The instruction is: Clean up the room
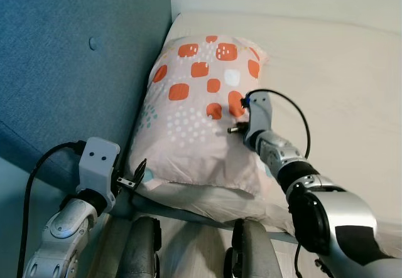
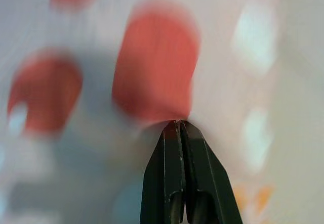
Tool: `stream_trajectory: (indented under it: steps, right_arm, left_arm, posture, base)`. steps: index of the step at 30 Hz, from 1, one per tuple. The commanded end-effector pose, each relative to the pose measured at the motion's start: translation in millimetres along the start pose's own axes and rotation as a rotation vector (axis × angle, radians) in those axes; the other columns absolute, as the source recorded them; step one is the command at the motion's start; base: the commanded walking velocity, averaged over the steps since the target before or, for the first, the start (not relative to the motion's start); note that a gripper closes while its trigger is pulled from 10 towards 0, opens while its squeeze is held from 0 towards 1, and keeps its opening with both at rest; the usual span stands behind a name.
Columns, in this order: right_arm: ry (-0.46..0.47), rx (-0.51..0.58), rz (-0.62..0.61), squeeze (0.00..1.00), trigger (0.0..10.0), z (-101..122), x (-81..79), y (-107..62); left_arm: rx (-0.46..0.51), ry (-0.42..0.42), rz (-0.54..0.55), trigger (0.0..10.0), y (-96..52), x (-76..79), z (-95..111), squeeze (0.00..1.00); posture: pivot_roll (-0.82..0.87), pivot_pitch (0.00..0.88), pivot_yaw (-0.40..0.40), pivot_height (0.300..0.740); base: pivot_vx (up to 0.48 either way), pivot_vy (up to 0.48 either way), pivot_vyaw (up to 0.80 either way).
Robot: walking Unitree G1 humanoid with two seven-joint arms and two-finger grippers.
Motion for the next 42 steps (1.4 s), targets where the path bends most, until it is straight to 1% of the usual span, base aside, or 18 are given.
stream_trajectory:
  steps: [1, 3, 4, 8, 12, 14, 15, 16, 17, 18, 22, 25, 28, 33, 36, 37, 39, 42]
  right_arm:
    - [-0.04, 0.118, -0.017, 0.0, 0.0, 28.4, 0.9, 0.5]
    - [-0.08, 0.217, -0.022, 0.0, 0.0, 52.7, -1.4, -0.6]
    - [-0.08, 0.217, -0.022, 0.0, 0.0, 52.7, -1.4, -0.6]
    - [-0.104, 0.419, -0.04, 0.0, 0.0, 104.3, -6.0, -7.9]
    - [-0.11, 0.439, -0.035, 0.0, 0.0, 110.3, -8.6, -8.9]
    - [-0.139, 0.38, 0.003, 0.0, 0.0, 97.6, -15.7, -5.2]
    - [-0.142, 0.327, 0.029, 0.0, 0.9, 85.1, -19.5, -2.6]
    - [-0.146, 0.279, 0.045, 0.0, 2.9, 72.6, -21.6, -0.7]
    - [-0.147, 0.251, 0.053, 0.0, 2.9, 65.2, -22.7, 0.2]
    - [-0.143, 0.219, 0.059, 0.0, 10.0, 53.5, -22.9, 0.8]
    - [-0.087, 0.191, 0.043, 0.0, 10.0, 38.2, -19.3, 0.8]
    - [0.055, 0.196, -0.044, 0.0, 10.0, 26.5, -3.3, -1.2]
    - [0.107, 0.212, -0.103, 0.0, 10.0, 20.9, 6.2, -3.4]
    - [0.079, 0.194, -0.108, 0.0, 10.0, 4.1, 1.8, -5.0]
    - [0.018, 0.152, -0.089, 0.0, 10.0, -29.8, -10.4, -10.2]
    - [0.018, 0.152, -0.089, 0.0, 10.0, -29.8, -10.4, -10.2]
    - [-0.034, 0.089, -0.054, 0.0, 10.0, -68.5, -20.1, -19.3]
    - [-0.006, 0.07, -0.016, 0.0, 10.0, -85.3, -25.2, -25.2]
  left_arm:
    - [-0.019, -0.018, 0.004, 10.0, -1.7, 3.7, -4.0, 0.0]
    - [-0.015, -0.033, 0.011, 10.0, -0.6, 4.3, -2.6, 0.0]
    - [-0.015, -0.033, 0.011, 10.0, -0.6, 4.3, -2.6, 0.0]
    - [-0.01, -0.041, 0.0, 10.0, -0.5, 11.0, -1.0, 0.0]
    - [-0.01, -0.043, -0.003, 10.0, -0.6, 12.0, -1.2, 0.0]
    - [-0.012, -0.044, -0.005, 10.0, 0.0, 12.3, -2.1, 0.0]
    - [-0.014, -0.043, -0.006, 10.0, 0.7, 12.3, -3.1, 0.0]
    - [-0.017, -0.041, -0.008, 10.0, 1.3, 12.6, -4.6, 0.0]
    - [-0.019, -0.04, -0.01, 10.0, 1.7, 12.8, -5.6, 0.0]
    - [-0.036, -0.031, -0.017, 10.0, 1.6, 13.8, -11.0, 0.0]
    - [-0.082, -0.024, -0.004, 10.0, 1.2, 12.8, -25.9, 0.0]
    - [-0.137, -0.071, 0.087, 10.0, 7.6, 4.5, -46.8, 0.0]
    - [-0.159, -0.104, 0.163, 10.0, 12.8, -1.8, -57.5, 0.0]
    - [-0.198, -0.141, 0.249, 10.0, 17.2, -6.1, -75.7, 0.0]
    - [-0.263, -0.17, 0.252, 10.0, 17.1, 2.5, -95.4, 0.0]
    - [-0.263, -0.17, 0.252, 10.0, 17.1, 2.5, -95.4, 0.0]
    - [-0.278, -0.146, 0.237, 10.0, 18.3, 11.0, -102.5, 0.0]
    - [-0.269, -0.142, 0.233, 10.0, 19.5, 14.8, -102.0, 0.0]
  posture:
    - [0.28, 0.385, -0.038, 0.608]
    - [0.28, 0.386, -0.036, 0.608]
    - [0.28, 0.386, -0.036, 0.608]
    - [0.28, 0.387, -0.034, 0.608]
    - [0.28, 0.385, -0.034, 0.608]
    - [0.27, 0.382, -0.035, 0.608]
    - [0.27, 0.376, -0.034, 0.608]
    - [0.26, 0.375, -0.033, 0.608]
    - [0.26, 0.375, -0.033, 0.608]
    - [0.24, 0.362, -0.038, 0.608]
    - [0.21, 0.33, -0.04, 0.608]
    - [0.15, 0.266, -0.047, 0.608]
    - [0.11, 0.216, -0.045, 0.608]
    - [0.07, 0.151, -0.04, 0.608]
    - [0.05, 0.114, -0.035, 0.608]
    - [0.05, 0.114, -0.035, 0.608]
    - [0.04, 0.1, -0.024, 0.608]
    - [0.04, 0.095, -0.019, 0.608]
  base:
    - [0.0, 0.0, 0.0]
    - [0.0, 0.0, 0.0]
    - [0.0, 0.0, 0.0]
    - [0.0, 0.0, 0.0]
    - [0.0, 0.0, 0.0]
    - [0.0, 0.0, 0.0]
    - [0.0, 0.0, 0.0]
    - [0.0, 0.0, 0.0]
    - [0.0, 0.0, 0.0]
    - [0.0, 0.0, 0.0]
    - [0.0, 0.0, 0.0]
    - [0.0, 0.0, 0.0]
    - [0.0, 0.0, 0.0]
    - [0.0, 0.0, 0.0]
    - [0.0, 0.0, 0.0]
    - [0.0, 0.0, 0.0]
    - [0.0, 0.0, 0.0]
    - [0.0, 0.0, 0.0]
Point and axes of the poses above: a point about 5 cm out from each wrist's last joint towards the gripper, its own y axis pointing out of the wrist towards the gripper, its own z axis along the axis of the wrist's last joint, x = y × z, the point moved 3 cm from there along y, pointing out of the wrist towards the gripper, and after that the axes turned 4 degrees about y, right-handed, at the moved point
